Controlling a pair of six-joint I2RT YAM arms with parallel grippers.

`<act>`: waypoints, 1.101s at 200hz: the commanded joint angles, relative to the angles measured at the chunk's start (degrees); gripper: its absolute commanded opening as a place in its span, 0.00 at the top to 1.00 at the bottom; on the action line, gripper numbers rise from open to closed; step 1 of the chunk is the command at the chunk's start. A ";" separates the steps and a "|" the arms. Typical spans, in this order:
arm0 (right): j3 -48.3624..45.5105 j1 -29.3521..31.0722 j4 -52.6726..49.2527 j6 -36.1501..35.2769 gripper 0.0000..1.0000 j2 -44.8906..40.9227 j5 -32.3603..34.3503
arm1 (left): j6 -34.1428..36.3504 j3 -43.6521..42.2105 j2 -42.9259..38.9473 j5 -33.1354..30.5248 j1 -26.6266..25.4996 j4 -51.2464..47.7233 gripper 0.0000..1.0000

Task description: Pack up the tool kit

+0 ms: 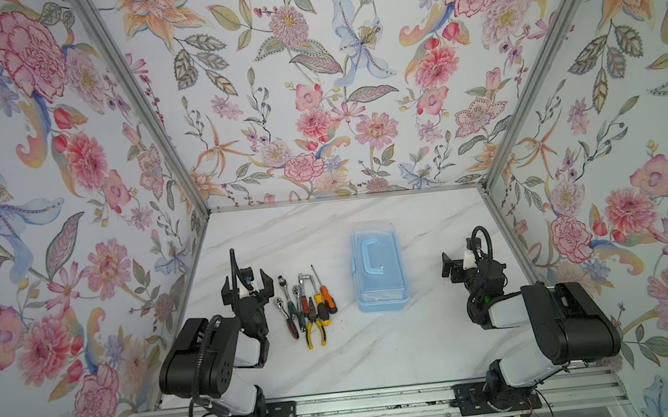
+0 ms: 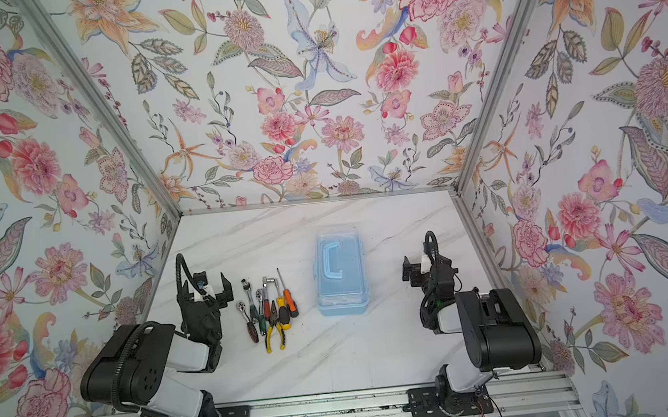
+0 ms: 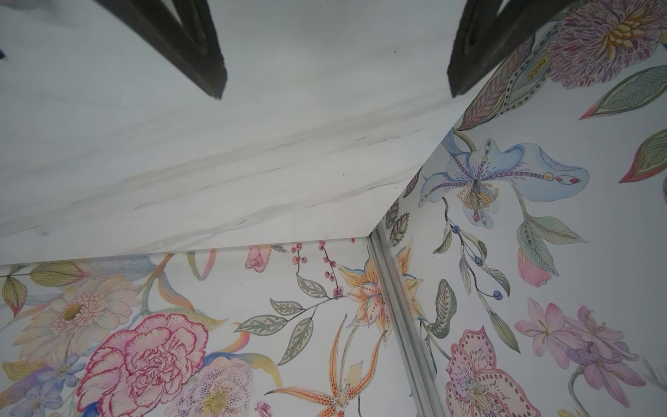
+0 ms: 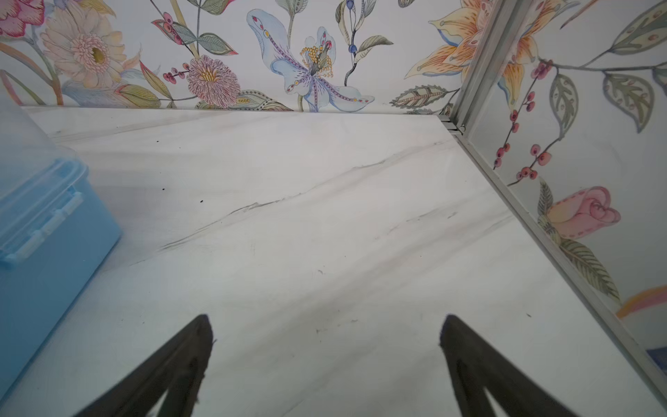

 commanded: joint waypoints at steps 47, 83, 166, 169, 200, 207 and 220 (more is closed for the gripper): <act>0.76 0.08 0.63 0.15 0.01 -0.38 -0.24 | 0.86 0.85 0.51 -1.14 -0.15 0.79 0.01; 0.77 0.08 0.66 0.24 0.01 -0.28 -0.30 | 0.79 0.85 0.49 -0.99 -0.15 0.51 0.01; 0.77 0.20 0.32 0.08 0.01 -0.42 0.03 | -0.76 3.00 -0.02 4.29 2.57 -2.01 0.01; 0.76 0.26 0.39 0.06 0.01 -0.42 0.03 | -0.72 3.04 0.06 4.29 2.57 -1.82 0.01; 0.77 0.20 0.48 0.12 0.01 -0.30 0.04 | -0.72 2.97 -0.04 4.29 2.49 -2.03 0.01; 0.77 0.19 0.47 0.15 0.01 -0.31 0.08 | -0.72 2.97 -0.04 4.29 2.49 -1.97 0.01; 0.81 0.32 0.49 0.03 0.01 -0.31 0.07 | -0.64 2.93 -0.04 4.21 2.47 -1.95 0.01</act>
